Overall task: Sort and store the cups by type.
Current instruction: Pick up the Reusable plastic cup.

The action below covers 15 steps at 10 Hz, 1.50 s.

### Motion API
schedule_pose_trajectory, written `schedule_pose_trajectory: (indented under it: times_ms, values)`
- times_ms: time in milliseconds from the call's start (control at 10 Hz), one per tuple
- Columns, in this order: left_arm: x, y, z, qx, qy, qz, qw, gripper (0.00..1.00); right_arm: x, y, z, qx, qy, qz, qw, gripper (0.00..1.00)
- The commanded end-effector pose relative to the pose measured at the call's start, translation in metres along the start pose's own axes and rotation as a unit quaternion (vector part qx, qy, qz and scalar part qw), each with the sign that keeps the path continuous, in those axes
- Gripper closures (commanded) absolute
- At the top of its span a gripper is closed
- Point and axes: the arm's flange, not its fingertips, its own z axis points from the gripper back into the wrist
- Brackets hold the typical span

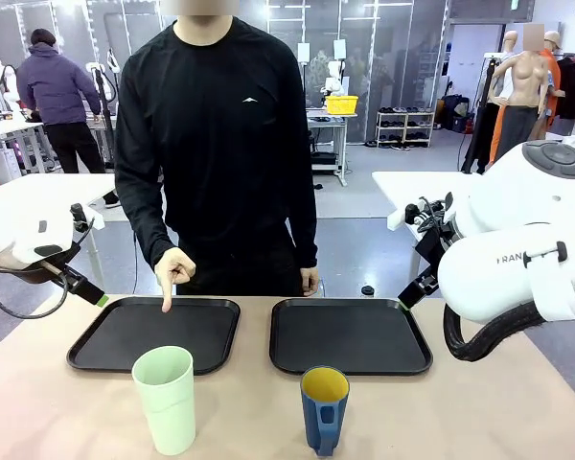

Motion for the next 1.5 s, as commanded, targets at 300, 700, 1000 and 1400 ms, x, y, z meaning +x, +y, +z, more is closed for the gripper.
schedule_pose_trajectory:
  times_ms: [300, 700, 1000, 1400]
  values:
    - [0.0, 0.0, 0.0, 0.0, 0.0, 0.0, 1.0, 0.0, 0.001, -0.001, 0.001, 0.0, -0.001, 0.0, 1.0, 0.0]
    - [-0.025, 0.034, -0.02, -0.069, -0.04, -0.126, 0.989, 0.0, 0.001, -0.001, 0.001, 0.0, -0.001, 0.0, 1.0, 0.0]
    - [-0.06, 0.041, -0.046, -0.12, -0.068, -0.197, 0.971, 0.0, 0.001, -0.001, 0.001, 0.0, -0.001, 0.0, 1.0, 0.0]
    - [-0.06, 0.041, -0.042, -0.116, -0.065, -0.205, 0.97, 0.0, 0.001, -0.001, 0.001, 0.0, -0.001, 0.0, 1.0, 0.0]
